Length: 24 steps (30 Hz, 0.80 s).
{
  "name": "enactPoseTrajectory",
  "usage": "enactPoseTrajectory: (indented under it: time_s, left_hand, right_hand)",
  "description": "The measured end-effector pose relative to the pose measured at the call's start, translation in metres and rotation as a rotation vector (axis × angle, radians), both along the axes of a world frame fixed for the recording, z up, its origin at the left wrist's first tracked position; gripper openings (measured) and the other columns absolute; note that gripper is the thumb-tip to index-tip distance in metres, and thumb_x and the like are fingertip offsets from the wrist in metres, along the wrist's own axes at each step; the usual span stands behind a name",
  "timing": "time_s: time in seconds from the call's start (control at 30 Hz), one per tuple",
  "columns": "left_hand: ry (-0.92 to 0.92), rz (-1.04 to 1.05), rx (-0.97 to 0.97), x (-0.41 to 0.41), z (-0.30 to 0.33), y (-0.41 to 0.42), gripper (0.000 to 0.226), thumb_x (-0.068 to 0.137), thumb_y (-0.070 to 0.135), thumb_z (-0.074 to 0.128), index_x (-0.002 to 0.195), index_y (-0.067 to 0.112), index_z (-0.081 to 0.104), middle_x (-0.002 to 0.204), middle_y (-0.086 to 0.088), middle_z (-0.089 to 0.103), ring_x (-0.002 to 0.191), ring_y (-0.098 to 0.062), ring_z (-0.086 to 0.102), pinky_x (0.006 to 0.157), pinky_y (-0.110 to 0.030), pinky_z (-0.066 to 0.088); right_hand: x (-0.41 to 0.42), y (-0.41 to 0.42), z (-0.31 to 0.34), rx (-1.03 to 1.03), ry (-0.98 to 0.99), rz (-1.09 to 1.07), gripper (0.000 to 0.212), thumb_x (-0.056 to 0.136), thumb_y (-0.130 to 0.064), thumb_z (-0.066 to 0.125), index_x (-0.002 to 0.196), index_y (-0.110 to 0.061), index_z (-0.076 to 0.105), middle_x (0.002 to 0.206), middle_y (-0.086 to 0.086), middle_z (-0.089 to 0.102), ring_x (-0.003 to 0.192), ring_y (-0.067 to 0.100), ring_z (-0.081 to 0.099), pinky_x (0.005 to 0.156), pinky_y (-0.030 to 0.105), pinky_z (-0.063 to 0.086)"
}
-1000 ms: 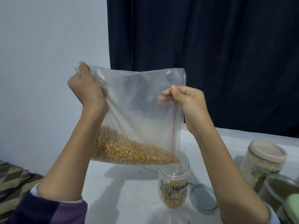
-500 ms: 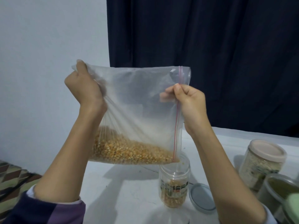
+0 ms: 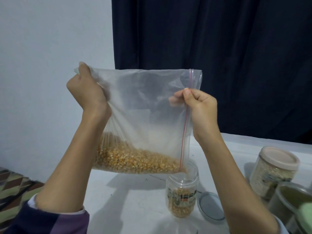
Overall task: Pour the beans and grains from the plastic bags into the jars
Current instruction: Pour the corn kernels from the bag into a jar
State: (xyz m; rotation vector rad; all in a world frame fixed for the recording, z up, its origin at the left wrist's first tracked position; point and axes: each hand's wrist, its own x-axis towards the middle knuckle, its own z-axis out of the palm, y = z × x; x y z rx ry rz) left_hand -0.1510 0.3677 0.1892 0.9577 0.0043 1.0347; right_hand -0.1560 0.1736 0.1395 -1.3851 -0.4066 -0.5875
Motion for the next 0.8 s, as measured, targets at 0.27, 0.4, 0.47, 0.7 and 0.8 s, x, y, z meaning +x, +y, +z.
enactPoseTrajectory:
  time_s: [0.27, 0.4, 0.47, 0.7, 0.8]
  left_hand:
    - [0.022, 0.016, 0.0, -0.0008, -0.0017, -0.0017, 0.05, 0.094, 0.018, 0.048, 0.053, 0.024, 0.02, 0.044, 0.015, 0.02, 0.047, -0.008, 0.021, 0.05, -0.024, 0.021]
    - [0.013, 0.004, -0.008, -0.0006, -0.0021, -0.002, 0.057, 0.094, 0.018, 0.048, 0.043, 0.025, 0.024, 0.042, 0.015, 0.024, 0.047, -0.007, 0.024, 0.051, -0.024, 0.023]
    - [0.024, 0.012, -0.004, -0.0007, -0.0034, -0.0028, 0.053, 0.094, 0.018, 0.048, 0.049, 0.025, 0.022, 0.041, 0.015, 0.022, 0.046, -0.007, 0.022, 0.05, -0.023, 0.022]
    - [0.015, 0.009, -0.006, -0.0005, -0.0038, -0.004, 0.052, 0.094, 0.015, 0.047, 0.05, 0.026, 0.022, 0.042, 0.015, 0.021, 0.046, -0.006, 0.021, 0.05, -0.023, 0.02]
    - [0.016, -0.005, -0.001, 0.0005, -0.0036, -0.0028, 0.057, 0.092, 0.017, 0.048, 0.042, 0.026, 0.022, 0.044, 0.014, 0.02, 0.048, -0.008, 0.02, 0.052, -0.026, 0.019]
  right_hand:
    - [0.0, 0.0016, -0.0008, -0.035, 0.034, -0.011, 0.029, 0.1, -0.013, 0.048, 0.078, -0.012, 0.068, 0.065, -0.005, 0.071, 0.074, 0.004, 0.068, 0.085, 0.015, 0.048]
    - [0.0002, 0.0012, -0.0019, -0.014, 0.026, -0.038, 0.028, 0.1, -0.012, 0.048, 0.08, -0.011, 0.068, 0.065, -0.006, 0.071, 0.07, 0.004, 0.067, 0.081, 0.013, 0.048]
    - [0.0003, 0.0011, -0.0026, -0.066, 0.045, -0.004, 0.028, 0.1, -0.013, 0.048, 0.081, -0.01, 0.068, 0.067, -0.005, 0.072, 0.071, 0.005, 0.068, 0.084, 0.018, 0.049]
    - [0.0004, -0.0006, -0.0026, -0.085, 0.057, -0.01, 0.028, 0.099, -0.013, 0.049, 0.079, -0.011, 0.069, 0.066, -0.007, 0.071, 0.073, 0.001, 0.067, 0.08, 0.014, 0.049]
    - [0.0011, -0.0022, -0.0024, -0.035, 0.039, -0.047, 0.028, 0.099, -0.014, 0.049, 0.08, -0.014, 0.069, 0.067, -0.008, 0.072, 0.077, 0.001, 0.068, 0.082, 0.009, 0.048]
